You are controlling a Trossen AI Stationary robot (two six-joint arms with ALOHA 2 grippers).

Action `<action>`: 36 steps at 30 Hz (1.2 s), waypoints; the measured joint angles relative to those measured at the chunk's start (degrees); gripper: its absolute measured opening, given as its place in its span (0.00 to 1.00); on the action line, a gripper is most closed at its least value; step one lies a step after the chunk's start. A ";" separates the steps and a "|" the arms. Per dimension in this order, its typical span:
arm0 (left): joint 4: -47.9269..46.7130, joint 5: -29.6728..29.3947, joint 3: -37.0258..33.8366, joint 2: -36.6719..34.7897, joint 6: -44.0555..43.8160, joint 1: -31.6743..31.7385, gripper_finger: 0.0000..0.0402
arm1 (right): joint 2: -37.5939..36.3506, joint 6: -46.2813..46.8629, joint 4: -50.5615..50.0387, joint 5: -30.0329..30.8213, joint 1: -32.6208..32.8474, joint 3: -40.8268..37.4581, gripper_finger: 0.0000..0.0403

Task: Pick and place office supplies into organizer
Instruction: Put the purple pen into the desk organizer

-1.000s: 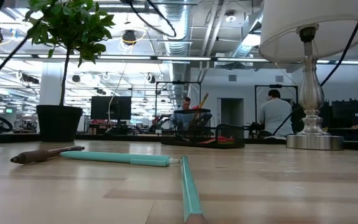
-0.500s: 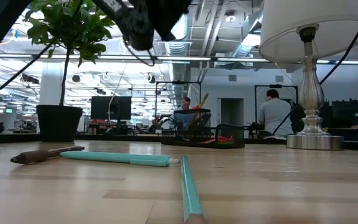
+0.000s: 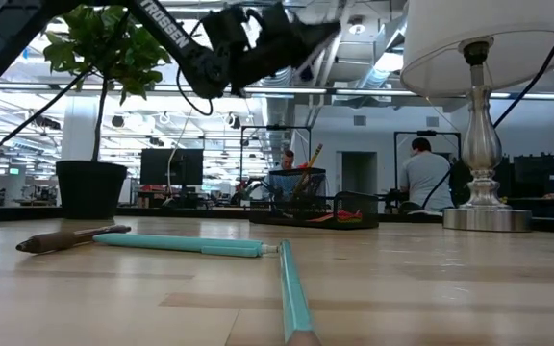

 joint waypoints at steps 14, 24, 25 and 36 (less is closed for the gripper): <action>-19.02 -17.39 2.53 -0.02 8.90 -5.58 0.07 | -0.63 0.06 3.33 -0.61 -0.98 0.06 0.20; -58.37 -41.45 15.90 -0.02 31.74 -13.72 0.07 | -0.60 0.06 9.53 -2.48 -0.49 0.06 0.20; -64.01 -43.63 18.37 -0.02 32.81 -14.24 0.07 | -0.60 0.07 9.98 -3.50 -0.50 0.06 0.20; -117.83 -48.29 47.49 -0.35 33.10 -9.78 0.07 | -0.60 8.43 12.33 -11.39 -0.61 0.06 0.20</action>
